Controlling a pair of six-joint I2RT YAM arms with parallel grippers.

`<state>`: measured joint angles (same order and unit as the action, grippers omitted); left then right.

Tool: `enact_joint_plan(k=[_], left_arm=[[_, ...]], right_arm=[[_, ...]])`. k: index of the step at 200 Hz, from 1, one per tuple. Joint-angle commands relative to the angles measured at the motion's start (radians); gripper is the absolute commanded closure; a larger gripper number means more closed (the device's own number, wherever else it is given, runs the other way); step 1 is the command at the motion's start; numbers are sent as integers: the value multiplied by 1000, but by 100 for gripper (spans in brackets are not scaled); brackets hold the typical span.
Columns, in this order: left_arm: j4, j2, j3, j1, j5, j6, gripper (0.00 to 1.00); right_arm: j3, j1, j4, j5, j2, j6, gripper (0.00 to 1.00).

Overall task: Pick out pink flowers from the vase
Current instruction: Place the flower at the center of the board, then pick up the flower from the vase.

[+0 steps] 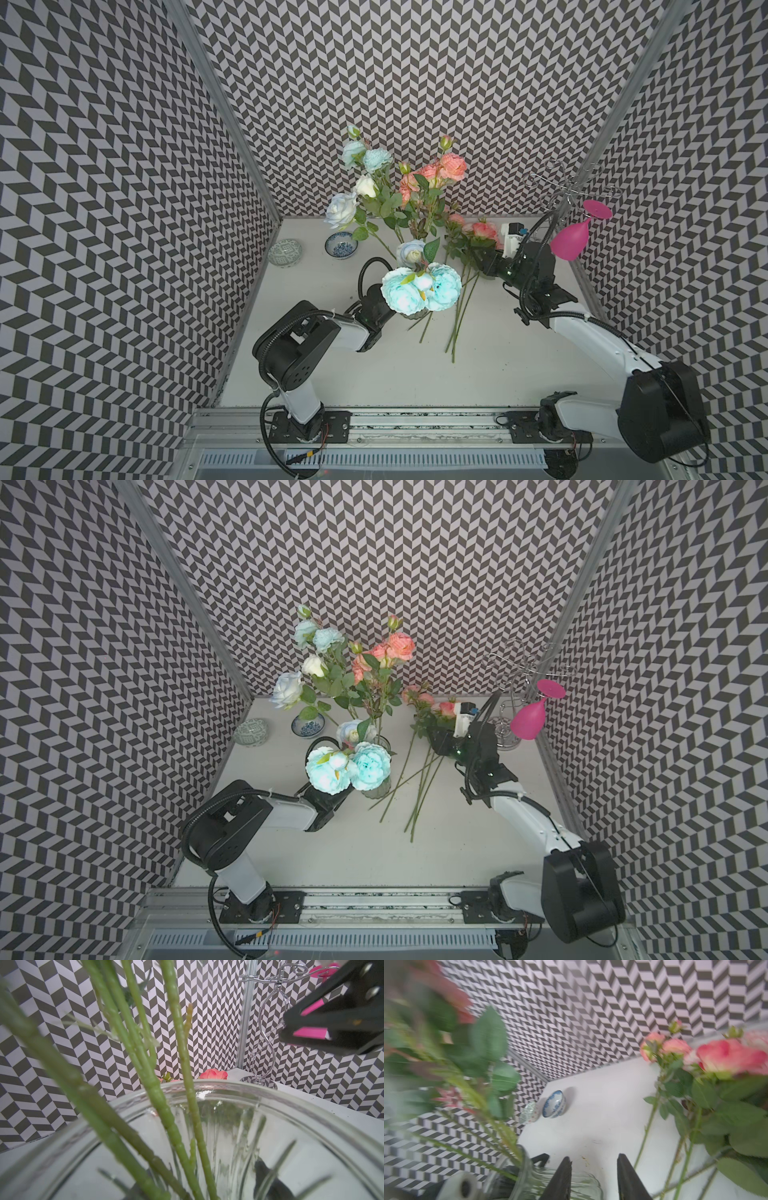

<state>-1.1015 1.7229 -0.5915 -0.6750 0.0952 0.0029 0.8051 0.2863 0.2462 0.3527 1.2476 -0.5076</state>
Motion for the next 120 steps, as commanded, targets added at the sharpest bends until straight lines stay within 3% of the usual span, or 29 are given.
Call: enact_joint_plan(k=[1,23,120], left_arm=[[108,0,55,11,112,14,100],[110,-9,68,29,200,28,100],[79,-10,107,45,368,64,100]], right_arm=[[-22,46,151,122,-20,38,64],[6,103,127,147,-6,94,64],[63,226,159,164,97,157,65]])
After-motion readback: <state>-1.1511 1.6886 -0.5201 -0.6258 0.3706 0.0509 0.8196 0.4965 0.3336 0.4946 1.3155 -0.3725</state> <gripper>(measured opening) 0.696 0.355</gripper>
